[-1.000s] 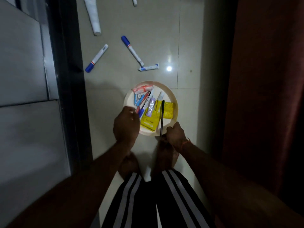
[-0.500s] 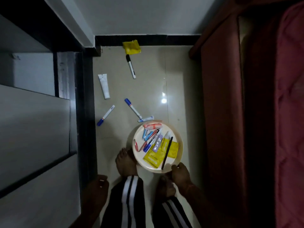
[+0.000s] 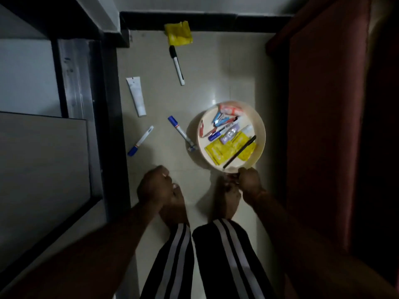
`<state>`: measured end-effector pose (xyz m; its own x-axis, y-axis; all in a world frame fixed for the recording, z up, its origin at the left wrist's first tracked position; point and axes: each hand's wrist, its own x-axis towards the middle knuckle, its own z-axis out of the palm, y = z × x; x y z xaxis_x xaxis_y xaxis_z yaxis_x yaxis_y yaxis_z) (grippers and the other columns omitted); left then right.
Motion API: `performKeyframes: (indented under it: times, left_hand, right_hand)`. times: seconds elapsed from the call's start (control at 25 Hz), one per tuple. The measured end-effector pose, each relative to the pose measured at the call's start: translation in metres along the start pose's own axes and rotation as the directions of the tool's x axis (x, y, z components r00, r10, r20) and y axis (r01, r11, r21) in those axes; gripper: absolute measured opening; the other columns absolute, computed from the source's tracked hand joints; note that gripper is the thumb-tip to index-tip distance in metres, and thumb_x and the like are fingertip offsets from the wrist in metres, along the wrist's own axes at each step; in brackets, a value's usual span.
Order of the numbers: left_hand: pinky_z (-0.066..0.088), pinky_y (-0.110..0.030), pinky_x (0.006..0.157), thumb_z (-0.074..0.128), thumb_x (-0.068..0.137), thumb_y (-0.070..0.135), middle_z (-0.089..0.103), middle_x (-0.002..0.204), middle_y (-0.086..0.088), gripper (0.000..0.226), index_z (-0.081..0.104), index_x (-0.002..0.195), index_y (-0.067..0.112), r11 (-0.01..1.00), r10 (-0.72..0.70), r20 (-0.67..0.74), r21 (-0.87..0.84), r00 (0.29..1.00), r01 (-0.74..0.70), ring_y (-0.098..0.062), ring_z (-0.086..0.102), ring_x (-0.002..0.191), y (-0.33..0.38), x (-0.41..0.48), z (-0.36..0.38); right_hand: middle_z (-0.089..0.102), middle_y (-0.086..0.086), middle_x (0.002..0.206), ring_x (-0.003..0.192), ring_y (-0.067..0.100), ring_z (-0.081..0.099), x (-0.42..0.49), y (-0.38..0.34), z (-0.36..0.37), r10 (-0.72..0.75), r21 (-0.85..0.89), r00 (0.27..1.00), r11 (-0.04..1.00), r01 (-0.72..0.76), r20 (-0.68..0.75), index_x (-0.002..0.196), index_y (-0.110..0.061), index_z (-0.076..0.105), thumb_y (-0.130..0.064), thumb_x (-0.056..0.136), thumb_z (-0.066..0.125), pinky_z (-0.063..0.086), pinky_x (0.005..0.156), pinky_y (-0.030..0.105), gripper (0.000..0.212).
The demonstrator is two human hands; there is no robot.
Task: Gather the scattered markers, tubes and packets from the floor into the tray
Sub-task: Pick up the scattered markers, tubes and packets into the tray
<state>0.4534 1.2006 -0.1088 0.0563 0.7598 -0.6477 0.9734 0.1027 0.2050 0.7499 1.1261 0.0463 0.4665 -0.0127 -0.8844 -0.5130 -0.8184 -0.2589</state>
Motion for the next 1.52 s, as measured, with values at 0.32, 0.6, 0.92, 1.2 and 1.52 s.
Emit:
performKeyframes:
  times: [0.32,0.6,0.92,1.2,1.52]
  left_hand:
    - [0.059,-0.050,0.081,0.049,0.104,0.015,0.070,0.105,-0.016,0.018,0.065,0.103,0.010,0.910,0.370,-0.086,0.235,0.925,-0.343,-0.041,0.069,0.095,0.077,0.023,-0.026]
    - [0.053,-0.051,0.082,0.074,0.087,0.023,0.068,0.092,-0.020,0.020,0.065,0.095,0.008,0.585,0.678,0.154,0.480,0.719,-0.654,-0.044,0.067,0.089,0.123,0.065,-0.098]
    - [0.057,-0.037,0.069,0.073,0.093,0.036,0.074,0.077,-0.004,0.022,0.073,0.097,0.014,0.778,0.595,-0.171,-0.125,0.786,-0.616,-0.024,0.071,0.073,0.172,0.006,-0.118]
    - [0.052,-0.044,0.080,0.071,0.089,0.042,0.076,0.096,-0.019,0.035,0.069,0.097,0.008,0.823,0.567,0.006,0.028,0.824,-0.567,-0.041,0.071,0.096,0.268,0.069,-0.099]
    - [0.056,-0.042,0.073,0.055,0.086,0.009,0.066,0.102,-0.018,0.016,0.062,0.099,0.004,0.815,0.553,-0.348,0.040,0.757,-0.577,-0.034,0.064,0.096,0.204,0.032,-0.096]
  right_hand:
    - [0.069,0.017,0.077,0.045,0.013,0.067,0.081,-0.033,0.043,-0.162,0.088,0.986,0.984,0.158,0.042,0.115,0.004,0.056,-0.005,0.101,0.038,0.052,0.044,0.021,0.025]
    - [0.075,0.000,0.058,0.051,0.018,0.065,0.084,-0.041,0.027,-0.151,0.030,0.971,0.988,0.148,0.184,0.093,-0.003,0.061,-0.007,0.101,0.039,0.045,0.052,0.024,0.025]
    - [0.075,0.003,0.058,0.048,0.019,0.063,0.085,-0.052,0.023,-0.078,-0.007,0.972,0.997,0.081,0.222,0.111,0.005,0.061,-0.003,0.099,0.039,0.046,0.046,0.020,0.027]
    - [0.070,0.024,0.079,0.048,0.022,0.057,0.083,-0.050,0.021,-0.105,0.050,0.963,0.994,0.096,0.248,0.089,-0.002,0.060,0.001,0.097,0.036,0.038,0.048,0.023,0.025]
    - [0.072,0.026,0.087,0.043,0.018,0.063,0.087,-0.050,0.023,-0.087,0.044,0.972,0.996,0.079,0.220,0.102,0.000,0.057,-0.003,0.100,0.038,0.043,0.049,0.023,0.019]
